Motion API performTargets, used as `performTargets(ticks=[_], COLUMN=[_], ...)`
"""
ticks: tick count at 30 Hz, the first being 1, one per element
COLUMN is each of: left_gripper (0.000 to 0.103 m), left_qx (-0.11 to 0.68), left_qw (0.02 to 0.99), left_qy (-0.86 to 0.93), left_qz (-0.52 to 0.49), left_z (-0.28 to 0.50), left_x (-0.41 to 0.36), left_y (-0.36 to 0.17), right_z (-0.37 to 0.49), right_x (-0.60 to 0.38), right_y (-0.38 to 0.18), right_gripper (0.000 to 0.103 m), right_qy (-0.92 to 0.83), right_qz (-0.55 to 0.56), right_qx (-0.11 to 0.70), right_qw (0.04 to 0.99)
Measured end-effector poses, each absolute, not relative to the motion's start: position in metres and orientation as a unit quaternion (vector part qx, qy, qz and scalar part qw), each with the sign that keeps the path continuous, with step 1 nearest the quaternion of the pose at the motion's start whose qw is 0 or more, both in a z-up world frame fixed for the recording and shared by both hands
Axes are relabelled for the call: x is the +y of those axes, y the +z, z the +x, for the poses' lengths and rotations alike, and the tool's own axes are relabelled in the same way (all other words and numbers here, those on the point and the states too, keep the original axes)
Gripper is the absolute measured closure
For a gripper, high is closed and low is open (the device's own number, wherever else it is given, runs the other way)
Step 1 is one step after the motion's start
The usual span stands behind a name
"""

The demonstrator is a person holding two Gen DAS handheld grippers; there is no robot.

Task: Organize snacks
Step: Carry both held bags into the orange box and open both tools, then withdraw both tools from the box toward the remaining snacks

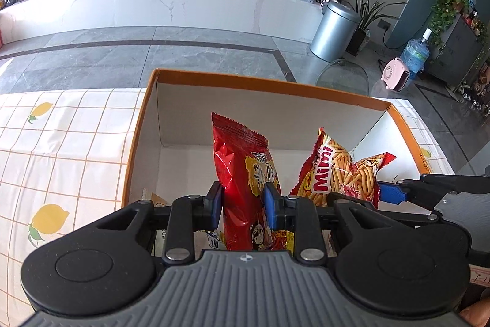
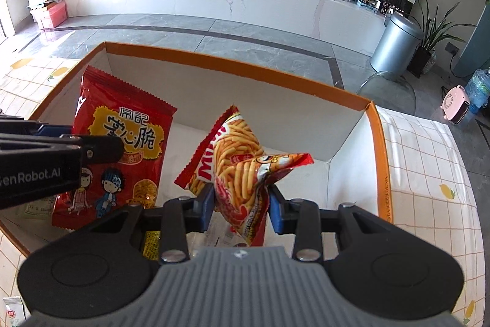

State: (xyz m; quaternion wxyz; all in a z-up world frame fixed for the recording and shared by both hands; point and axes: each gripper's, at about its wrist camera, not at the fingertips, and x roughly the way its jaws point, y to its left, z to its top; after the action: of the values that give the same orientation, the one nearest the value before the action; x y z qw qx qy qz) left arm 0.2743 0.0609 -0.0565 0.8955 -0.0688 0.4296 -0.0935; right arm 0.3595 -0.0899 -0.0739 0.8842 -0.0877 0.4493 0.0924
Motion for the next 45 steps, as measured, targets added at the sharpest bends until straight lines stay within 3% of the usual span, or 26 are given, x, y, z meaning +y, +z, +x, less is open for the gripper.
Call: performTargets(ticks=[17,25,27,28,38,45], left_gripper=[0.070,0.047,0.030,0.028,0.026,0.024], left_qx=[0.455,0.442,0.429,0.420,0.353,0.327], left_qw=[0.888,0.895,0.901,0.905,0.934,0.944], left_qy=[-0.062,-0.066,-0.064,-0.064,-0.053,-0.037], left_qz=[-0.028,-0.017,-0.020,-0.023,-0.028,0.014], left_z=[0.286,0.281,0.276,0.273,0.232,0.182], left_x=[0.053,0.048,0.048,0.049,0.048,0.039], left_y=[-0.060,-0.050,-0.042,-0.038,0.009,0.036], right_z=[0.368,0.358,0.354,0.353,0.313,0.258], right_x=[-0.078,-0.072,-0.072,-0.073,-0.088,-0.104], right_y=[-0.092,-0.083,-0.076,-0.074,-0.029,0.006], right_gripper=[0.067,0.040,0.034,0.032,0.018,0.014], right_qy=[0.088,0.088,0.086,0.086,0.070,0.065], right_qz=[-0.127,-0.156,-0.161,-0.164,-0.148,-0.109], right_qx=[0.477,0.464,0.456,0.453,0.408,0.366], right_qw=[0.865,0.868,0.871,0.872,0.898,0.922])
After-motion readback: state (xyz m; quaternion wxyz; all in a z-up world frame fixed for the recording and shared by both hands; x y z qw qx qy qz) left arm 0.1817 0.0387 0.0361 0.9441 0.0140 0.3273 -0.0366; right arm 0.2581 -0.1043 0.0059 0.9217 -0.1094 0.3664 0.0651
